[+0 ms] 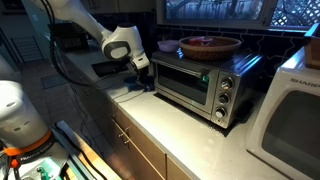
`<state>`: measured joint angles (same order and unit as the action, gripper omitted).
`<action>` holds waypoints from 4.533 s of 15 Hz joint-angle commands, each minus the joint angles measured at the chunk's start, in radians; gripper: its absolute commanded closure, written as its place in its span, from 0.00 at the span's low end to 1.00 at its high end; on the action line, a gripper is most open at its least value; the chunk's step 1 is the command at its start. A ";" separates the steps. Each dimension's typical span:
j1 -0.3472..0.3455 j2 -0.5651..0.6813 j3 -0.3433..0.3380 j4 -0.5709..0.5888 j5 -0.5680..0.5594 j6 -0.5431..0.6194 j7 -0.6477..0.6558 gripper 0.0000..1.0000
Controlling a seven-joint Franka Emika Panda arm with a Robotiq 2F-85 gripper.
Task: Put the purple bowl onto the microwave
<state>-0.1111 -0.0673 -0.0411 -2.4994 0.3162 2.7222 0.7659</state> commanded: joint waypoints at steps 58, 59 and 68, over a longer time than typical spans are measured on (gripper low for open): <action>-0.191 -0.171 -0.006 0.629 -0.446 -0.810 0.357 0.99; -0.186 -0.163 -0.013 0.636 -0.444 -0.817 0.356 0.99; -0.147 -0.115 -0.052 0.681 -0.411 -0.853 0.344 0.99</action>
<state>-0.2869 -0.2044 -0.0667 -1.8547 -0.1179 1.9263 1.1105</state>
